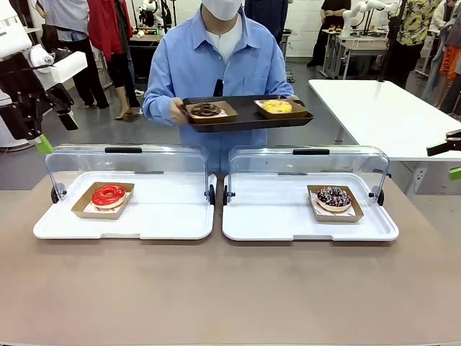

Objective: Provide the desired donut to the person.
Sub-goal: Place the picked Paper togo box onto the Handle tray extended by the person.

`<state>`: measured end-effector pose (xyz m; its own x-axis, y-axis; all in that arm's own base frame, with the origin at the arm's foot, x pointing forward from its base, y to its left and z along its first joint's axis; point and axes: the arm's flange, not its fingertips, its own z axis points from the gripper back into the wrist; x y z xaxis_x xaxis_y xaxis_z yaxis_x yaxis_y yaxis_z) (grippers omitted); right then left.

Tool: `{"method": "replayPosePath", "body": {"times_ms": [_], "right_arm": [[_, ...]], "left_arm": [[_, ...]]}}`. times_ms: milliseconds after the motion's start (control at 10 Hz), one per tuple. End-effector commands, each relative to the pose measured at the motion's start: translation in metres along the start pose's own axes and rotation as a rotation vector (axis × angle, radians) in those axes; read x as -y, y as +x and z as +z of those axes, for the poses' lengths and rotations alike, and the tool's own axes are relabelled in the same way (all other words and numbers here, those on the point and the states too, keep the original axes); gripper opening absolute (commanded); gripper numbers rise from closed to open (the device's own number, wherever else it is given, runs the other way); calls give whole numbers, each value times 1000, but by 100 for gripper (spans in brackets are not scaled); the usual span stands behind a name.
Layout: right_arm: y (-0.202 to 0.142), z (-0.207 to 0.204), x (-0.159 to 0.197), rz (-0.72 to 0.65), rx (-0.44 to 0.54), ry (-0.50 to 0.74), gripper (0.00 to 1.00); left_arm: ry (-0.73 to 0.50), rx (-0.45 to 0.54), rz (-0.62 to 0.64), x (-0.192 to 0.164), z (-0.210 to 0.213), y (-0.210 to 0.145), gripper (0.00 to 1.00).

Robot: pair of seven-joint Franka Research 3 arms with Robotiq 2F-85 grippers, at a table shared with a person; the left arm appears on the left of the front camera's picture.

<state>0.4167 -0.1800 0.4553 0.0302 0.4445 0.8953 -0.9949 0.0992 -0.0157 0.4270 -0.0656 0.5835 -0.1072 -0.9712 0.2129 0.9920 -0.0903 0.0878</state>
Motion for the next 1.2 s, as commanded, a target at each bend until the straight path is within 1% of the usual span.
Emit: {"method": "replayPosePath", "body": {"times_ms": [0, 400, 500, 600, 800, 900, 1000, 1100], "right_arm": [[-1, 0, -1, 2, 8, 2, 100], [-1, 0, -1, 2, 8, 2, 100], [-1, 0, -1, 2, 8, 2, 100], [-1, 0, -1, 2, 8, 2, 100], [-1, 0, -1, 2, 8, 2, 100], [-1, 0, -1, 2, 8, 2, 100], [-1, 0, -1, 2, 8, 2, 100], [-1, 0, -1, 2, 8, 2, 100]], "left_arm": [[-7, 9, 1, 1, 3, -3, 100], [-4, 1, 1, 0, 0, -1, 100], [93, 118, -36, -2, 4, -18, 100], [154, 253, -90, 1, 7, -33, 100], [248, 463, -109, 11, 8, -68, 100], [254, 578, -109, 18, 13, -92, 100], [222, 677, -24, 20, 14, -116, 100], [189, 743, 40, 21, 15, -137, 100]]}}
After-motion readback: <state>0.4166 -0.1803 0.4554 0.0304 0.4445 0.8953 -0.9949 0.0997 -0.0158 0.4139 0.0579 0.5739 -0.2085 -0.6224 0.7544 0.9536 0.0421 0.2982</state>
